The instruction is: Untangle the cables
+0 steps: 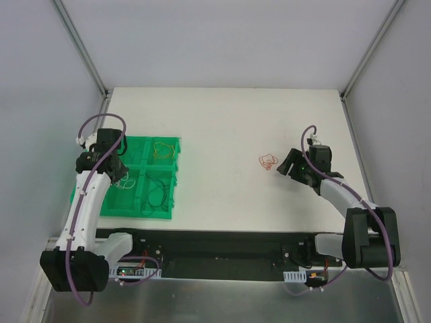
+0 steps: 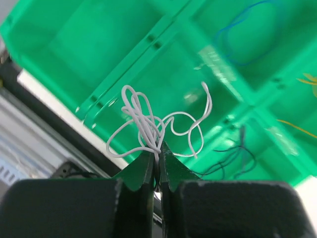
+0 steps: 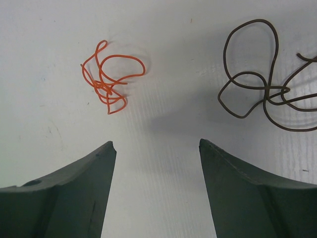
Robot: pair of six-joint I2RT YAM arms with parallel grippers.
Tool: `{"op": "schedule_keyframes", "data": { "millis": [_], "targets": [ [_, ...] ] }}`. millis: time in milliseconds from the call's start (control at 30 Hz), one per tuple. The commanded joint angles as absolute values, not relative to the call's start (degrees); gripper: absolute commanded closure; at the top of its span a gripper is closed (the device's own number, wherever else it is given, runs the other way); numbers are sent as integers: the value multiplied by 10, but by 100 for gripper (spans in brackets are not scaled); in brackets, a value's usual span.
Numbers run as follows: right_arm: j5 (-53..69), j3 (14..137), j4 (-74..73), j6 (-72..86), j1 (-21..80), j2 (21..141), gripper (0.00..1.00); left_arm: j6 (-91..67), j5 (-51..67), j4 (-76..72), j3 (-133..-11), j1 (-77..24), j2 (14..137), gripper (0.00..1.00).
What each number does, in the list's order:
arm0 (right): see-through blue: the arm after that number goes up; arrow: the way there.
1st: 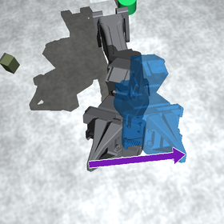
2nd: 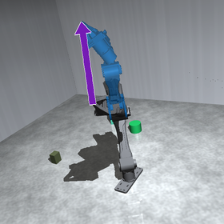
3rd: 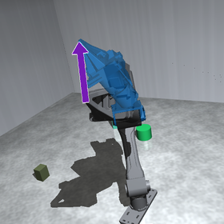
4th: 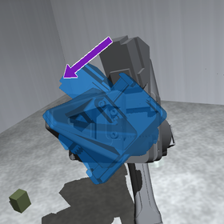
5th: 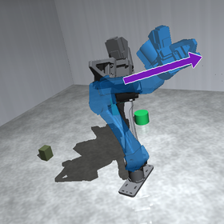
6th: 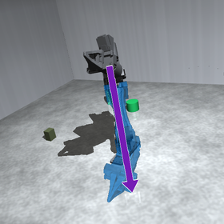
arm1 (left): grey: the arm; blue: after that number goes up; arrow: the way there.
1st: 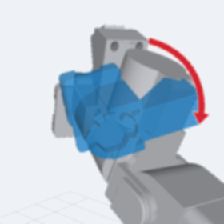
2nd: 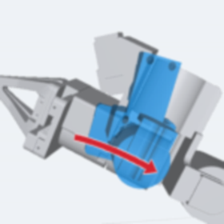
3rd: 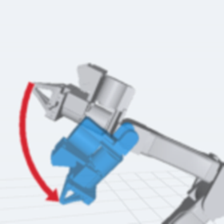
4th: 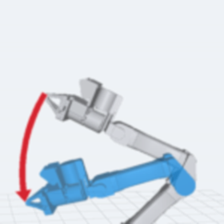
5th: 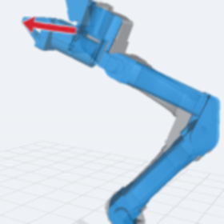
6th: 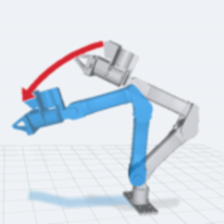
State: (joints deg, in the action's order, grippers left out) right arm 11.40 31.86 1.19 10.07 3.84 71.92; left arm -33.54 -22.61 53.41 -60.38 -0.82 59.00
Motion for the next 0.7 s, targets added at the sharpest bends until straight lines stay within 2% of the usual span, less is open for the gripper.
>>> {"op": "schedule_keyframes", "data": {
  "millis": [0, 67, 200, 233, 267, 300, 333, 367, 400, 533, 600, 667],
  "targets": [
    [125, 323, 38, 105, 36, 729, 29, -416, -213, 548, -536, 48, 602, 100],
    [125, 323, 37, 105, 37, 733, 29, -410, -151, 501, -515, 60, 617, 100],
    [119, 322, 36, 103, 38, 729, 29, -439, -127, 485, -504, 62, 646, 100],
    [117, 321, 36, 101, 38, 726, 29, -439, -124, 483, -502, 62, 649, 92],
    [114, 319, 35, 100, 37, 724, 29, -439, -126, 485, -502, 62, 645, 76],
    [111, 320, 33, 99, 38, 723, 29, -440, -132, 485, -502, 62, 640, 54],
    [109, 319, 32, 99, 38, 722, 29, -439, -140, 485, -501, 62, 628, 37],
    [110, 321, 32, 98, 38, 722, 29, -439, -148, 486, -502, 62, 617, 21],
    [112, 320, 33, 98, 38, 722, 29, -435, -155, 484, -504, 62, 602, 12],
    [114, 323, 33, 100, 39, 727, 29, -390, -135, 477, -526, 62, 549, 2],
    [118, 323, 33, 100, 40, 728, 29, -356, -83, 449, -533, 60, 529, 1],
    [109, 323, 35, 98, 47, 727, 29, -342, -37, 413, -533, 32, 525, 7]
  ]
}}
